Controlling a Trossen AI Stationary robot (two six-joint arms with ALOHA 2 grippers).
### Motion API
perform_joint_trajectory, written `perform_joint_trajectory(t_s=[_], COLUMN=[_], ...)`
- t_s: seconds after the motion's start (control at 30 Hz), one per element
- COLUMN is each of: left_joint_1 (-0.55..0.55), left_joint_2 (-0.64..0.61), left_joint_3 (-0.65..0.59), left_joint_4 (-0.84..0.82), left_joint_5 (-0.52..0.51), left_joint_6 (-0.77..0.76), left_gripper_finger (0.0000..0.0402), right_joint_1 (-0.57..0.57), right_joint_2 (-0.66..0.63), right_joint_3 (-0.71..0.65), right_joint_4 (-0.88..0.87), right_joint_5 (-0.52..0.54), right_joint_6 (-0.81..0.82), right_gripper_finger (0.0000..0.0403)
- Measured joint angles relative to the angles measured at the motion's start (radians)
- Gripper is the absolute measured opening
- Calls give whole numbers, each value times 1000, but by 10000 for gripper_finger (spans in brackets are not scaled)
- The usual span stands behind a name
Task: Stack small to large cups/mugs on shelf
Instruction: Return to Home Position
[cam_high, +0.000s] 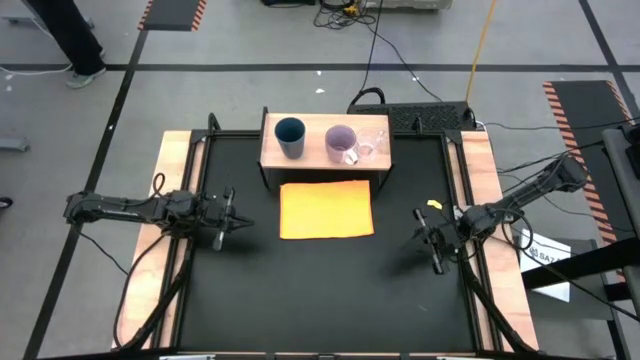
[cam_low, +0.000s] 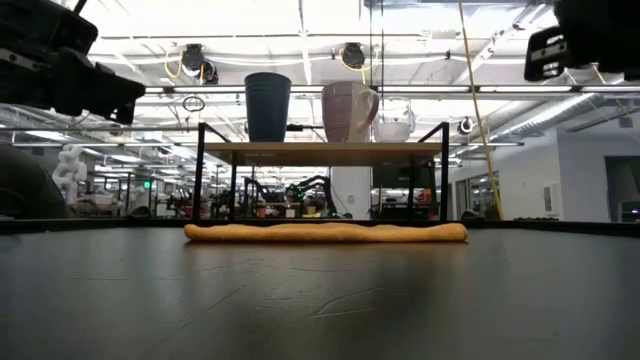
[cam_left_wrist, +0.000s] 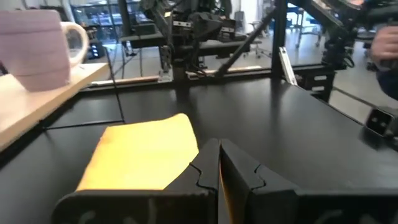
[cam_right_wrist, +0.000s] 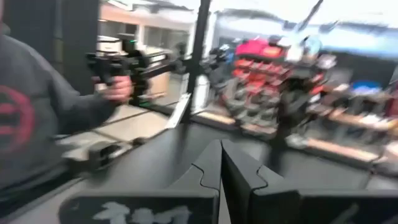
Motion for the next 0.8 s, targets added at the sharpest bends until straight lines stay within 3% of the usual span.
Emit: perform_joint_trajectory(t_s=[0.2,0.33,0.5,0.7,0.8], left_joint_1=[1,1,1,0,0], left_joint_2=[0,0,0,0,0], left_joint_3=[0,0,0,0,0], left_joint_4=[22,25,24,7,18], left_joint_5=[-21,-63,-64,-64,-64], left_joint_6=[29,31,53,57,70], left_gripper_finger=[17,17,17,17,17], right_joint_1=[-39,-92,-102,-62,-60], right_joint_2=[46,42,-2,-74,-114], right_joint_3=[0,0,0,0,0], right_joint_4=[31,61,62,9,9], right_joint_5=[131,143,181,347,349], right_joint_6=[-98,-82,-103,-206,-236], right_gripper_finger=[0,0,0,0,0])
